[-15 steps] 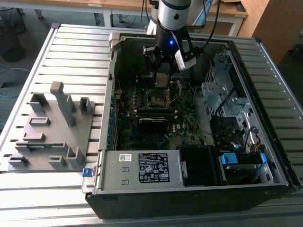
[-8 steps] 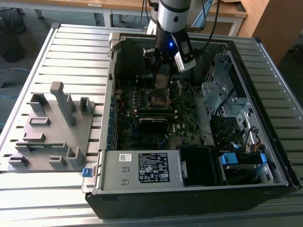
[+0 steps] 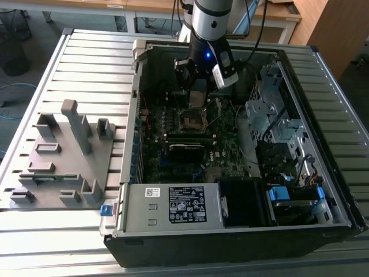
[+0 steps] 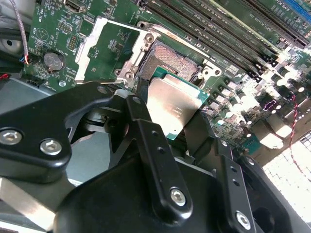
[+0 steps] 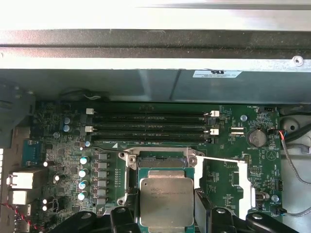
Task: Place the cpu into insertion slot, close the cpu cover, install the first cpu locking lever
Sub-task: 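Place the cpu into insertion slot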
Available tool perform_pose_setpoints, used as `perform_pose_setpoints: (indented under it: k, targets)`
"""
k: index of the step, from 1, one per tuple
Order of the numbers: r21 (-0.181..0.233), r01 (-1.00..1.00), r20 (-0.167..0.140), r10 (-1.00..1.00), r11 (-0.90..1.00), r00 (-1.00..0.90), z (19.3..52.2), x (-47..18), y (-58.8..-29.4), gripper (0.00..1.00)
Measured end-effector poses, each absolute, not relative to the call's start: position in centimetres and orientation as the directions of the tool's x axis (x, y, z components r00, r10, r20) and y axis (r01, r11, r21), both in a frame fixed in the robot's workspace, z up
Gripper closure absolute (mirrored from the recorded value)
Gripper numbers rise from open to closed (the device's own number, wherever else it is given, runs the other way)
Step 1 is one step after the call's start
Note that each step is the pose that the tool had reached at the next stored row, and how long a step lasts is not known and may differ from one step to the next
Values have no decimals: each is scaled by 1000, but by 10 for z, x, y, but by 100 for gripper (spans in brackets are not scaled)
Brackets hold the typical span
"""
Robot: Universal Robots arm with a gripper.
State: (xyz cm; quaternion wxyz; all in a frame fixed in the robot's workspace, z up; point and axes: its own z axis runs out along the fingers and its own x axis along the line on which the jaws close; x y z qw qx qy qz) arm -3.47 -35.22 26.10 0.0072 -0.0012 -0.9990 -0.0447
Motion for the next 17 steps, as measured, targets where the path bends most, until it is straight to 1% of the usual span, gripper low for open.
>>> perform_pose_setpoints:
  k: [10,17]
  targets:
    - [89,3,13,2,996,-1000,255,-39,-352,46]
    - [89,-2,13,-4,996,-1000,244,-40,-352,46]
